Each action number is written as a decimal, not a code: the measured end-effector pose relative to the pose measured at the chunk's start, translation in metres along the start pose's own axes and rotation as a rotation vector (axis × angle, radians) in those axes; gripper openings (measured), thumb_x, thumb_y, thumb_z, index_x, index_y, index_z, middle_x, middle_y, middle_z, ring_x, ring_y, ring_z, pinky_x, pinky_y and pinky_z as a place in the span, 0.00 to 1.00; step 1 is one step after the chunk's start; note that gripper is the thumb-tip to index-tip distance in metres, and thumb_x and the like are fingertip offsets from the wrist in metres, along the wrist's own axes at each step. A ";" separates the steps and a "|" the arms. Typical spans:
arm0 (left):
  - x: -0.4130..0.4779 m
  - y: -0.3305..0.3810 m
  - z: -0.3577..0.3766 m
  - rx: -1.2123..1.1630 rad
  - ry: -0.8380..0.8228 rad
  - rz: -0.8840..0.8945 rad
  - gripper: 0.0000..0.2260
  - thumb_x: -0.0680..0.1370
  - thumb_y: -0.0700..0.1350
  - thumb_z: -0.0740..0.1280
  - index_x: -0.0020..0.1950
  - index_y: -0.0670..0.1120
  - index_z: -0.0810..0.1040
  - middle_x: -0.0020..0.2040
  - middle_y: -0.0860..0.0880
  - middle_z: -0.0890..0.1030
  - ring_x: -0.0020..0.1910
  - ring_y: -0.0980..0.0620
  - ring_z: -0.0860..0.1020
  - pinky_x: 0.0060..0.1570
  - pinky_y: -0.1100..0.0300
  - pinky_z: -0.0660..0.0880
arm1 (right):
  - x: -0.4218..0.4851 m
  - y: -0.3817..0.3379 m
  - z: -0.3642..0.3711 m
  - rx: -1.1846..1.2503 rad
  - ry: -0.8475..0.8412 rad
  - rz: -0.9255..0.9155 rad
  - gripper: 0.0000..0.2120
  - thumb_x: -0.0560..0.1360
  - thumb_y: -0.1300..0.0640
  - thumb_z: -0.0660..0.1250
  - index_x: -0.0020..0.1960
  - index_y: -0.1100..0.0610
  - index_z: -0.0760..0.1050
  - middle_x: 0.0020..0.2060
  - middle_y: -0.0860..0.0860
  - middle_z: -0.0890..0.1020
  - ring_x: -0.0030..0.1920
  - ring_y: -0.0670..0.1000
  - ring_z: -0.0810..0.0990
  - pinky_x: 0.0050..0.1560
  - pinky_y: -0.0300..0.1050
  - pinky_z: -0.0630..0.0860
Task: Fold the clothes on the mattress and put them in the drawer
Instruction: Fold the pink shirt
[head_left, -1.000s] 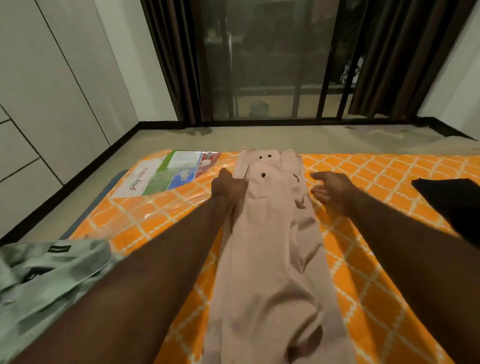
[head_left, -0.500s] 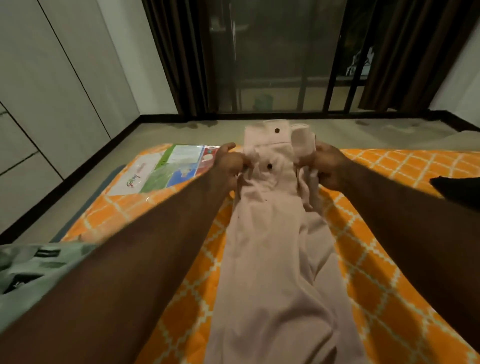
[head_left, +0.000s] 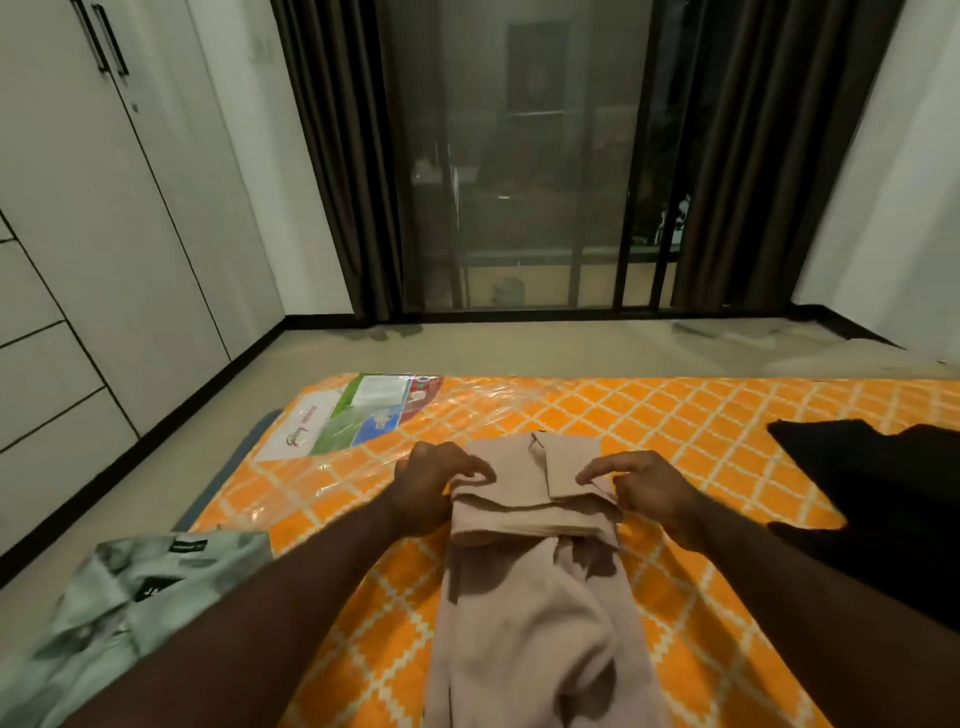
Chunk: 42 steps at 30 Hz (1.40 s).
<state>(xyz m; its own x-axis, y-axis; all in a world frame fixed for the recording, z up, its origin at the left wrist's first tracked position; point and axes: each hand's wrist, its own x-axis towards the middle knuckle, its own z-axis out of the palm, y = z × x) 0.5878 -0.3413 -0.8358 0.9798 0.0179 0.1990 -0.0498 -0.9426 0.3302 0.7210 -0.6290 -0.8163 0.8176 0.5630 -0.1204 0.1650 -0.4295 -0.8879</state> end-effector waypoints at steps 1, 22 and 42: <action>-0.003 0.005 -0.001 0.129 -0.073 0.007 0.17 0.79 0.57 0.67 0.68 0.67 0.74 0.66 0.55 0.74 0.65 0.51 0.69 0.64 0.48 0.67 | -0.004 -0.003 0.006 0.032 0.041 0.012 0.28 0.72 0.76 0.55 0.43 0.53 0.88 0.54 0.53 0.84 0.46 0.56 0.81 0.41 0.47 0.74; -0.128 0.056 0.052 0.220 -0.194 0.037 0.29 0.79 0.58 0.53 0.82 0.55 0.58 0.78 0.44 0.68 0.74 0.38 0.68 0.63 0.45 0.75 | -0.069 -0.001 0.068 -1.039 -0.265 -0.114 0.29 0.85 0.38 0.47 0.83 0.43 0.47 0.83 0.48 0.49 0.82 0.62 0.44 0.76 0.71 0.49; -0.250 0.124 0.010 0.109 -0.322 0.144 0.33 0.84 0.46 0.62 0.78 0.72 0.48 0.84 0.53 0.45 0.74 0.42 0.68 0.62 0.49 0.74 | -0.241 -0.025 0.093 -1.277 -0.595 -0.241 0.32 0.85 0.57 0.58 0.84 0.50 0.47 0.83 0.54 0.48 0.82 0.59 0.48 0.78 0.56 0.56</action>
<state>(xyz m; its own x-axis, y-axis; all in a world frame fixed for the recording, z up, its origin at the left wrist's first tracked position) 0.3382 -0.4658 -0.8539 0.9758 -0.2070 -0.0702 -0.1877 -0.9582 0.2158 0.4683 -0.6878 -0.8062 0.4028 0.7821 -0.4755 0.9000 -0.4330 0.0502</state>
